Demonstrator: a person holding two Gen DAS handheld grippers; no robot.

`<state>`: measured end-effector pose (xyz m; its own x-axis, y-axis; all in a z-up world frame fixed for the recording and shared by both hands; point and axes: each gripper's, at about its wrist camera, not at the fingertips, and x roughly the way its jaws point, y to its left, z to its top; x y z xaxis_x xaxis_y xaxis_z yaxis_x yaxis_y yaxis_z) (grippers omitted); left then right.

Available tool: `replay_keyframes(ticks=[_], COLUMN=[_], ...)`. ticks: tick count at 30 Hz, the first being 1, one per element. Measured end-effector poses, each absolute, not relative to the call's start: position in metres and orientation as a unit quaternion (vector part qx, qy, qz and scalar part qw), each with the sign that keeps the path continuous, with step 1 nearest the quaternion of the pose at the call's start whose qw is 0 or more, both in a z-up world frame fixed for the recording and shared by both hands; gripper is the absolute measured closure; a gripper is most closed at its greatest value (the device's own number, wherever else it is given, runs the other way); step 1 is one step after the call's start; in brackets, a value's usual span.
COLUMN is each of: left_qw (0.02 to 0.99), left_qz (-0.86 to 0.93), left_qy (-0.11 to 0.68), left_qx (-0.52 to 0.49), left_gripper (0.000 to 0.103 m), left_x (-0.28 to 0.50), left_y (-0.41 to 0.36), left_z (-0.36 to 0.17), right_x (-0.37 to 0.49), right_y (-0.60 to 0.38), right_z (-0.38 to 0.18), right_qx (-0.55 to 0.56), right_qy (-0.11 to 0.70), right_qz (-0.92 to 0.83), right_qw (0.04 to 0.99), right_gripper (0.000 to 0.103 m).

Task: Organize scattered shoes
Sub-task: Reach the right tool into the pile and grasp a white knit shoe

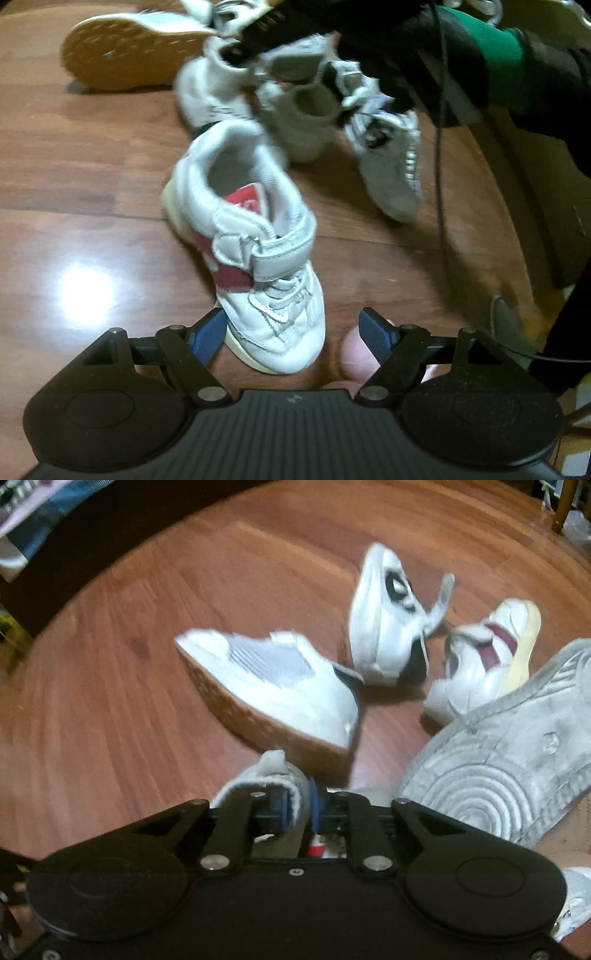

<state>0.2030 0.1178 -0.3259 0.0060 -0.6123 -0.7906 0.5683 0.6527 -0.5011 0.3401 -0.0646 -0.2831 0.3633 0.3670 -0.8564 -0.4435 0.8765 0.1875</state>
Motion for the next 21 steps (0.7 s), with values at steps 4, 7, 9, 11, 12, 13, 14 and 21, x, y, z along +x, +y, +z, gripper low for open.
replay_keyframes(ticks=[4,7,9,11,12,13,14,21], left_qw=[0.707,0.711,0.710,0.710,0.709,0.710,0.712,0.722], left_qz=[-0.422,-0.414,-0.419,-0.421,-0.423,-0.423,-0.420,-0.410], left_qy=[0.567,0.568,0.566,0.564,0.564,0.562,0.562,0.557], left_qx=[-0.011,-0.022,-0.021,-0.018,-0.019,-0.019,-0.020,-0.014], left_gripper=[0.025,0.025,0.025,0.025,0.025,0.025,0.025,0.025], left_x=[0.202,0.206,0.206,0.205,0.206,0.206,0.207,0.210], left_y=[0.120,0.123,0.119,0.115,0.116,0.117,0.119,0.127], left_z=[-0.325,-0.326,-0.325,-0.324,-0.323,-0.323,-0.322,-0.311], right_x=[0.339,0.336,0.334,0.332,0.332,0.331,0.330,0.320], right_y=[-0.077,-0.085,-0.091,-0.097,-0.099,-0.102,-0.105,-0.127], right_z=[-0.265,-0.252,-0.243,-0.234,-0.229,-0.225,-0.220,-0.194], right_qx=[-0.009,-0.002,0.003,0.008,0.010,0.013,0.015,0.030], right_qy=[0.493,0.494,0.495,0.495,0.496,0.496,0.496,0.508], right_qz=[0.253,0.261,0.267,0.273,0.275,0.278,0.281,0.298], right_qw=[0.833,0.829,0.827,0.825,0.824,0.822,0.821,0.807], right_gripper=[0.094,0.094,0.094,0.094,0.094,0.094,0.094,0.094])
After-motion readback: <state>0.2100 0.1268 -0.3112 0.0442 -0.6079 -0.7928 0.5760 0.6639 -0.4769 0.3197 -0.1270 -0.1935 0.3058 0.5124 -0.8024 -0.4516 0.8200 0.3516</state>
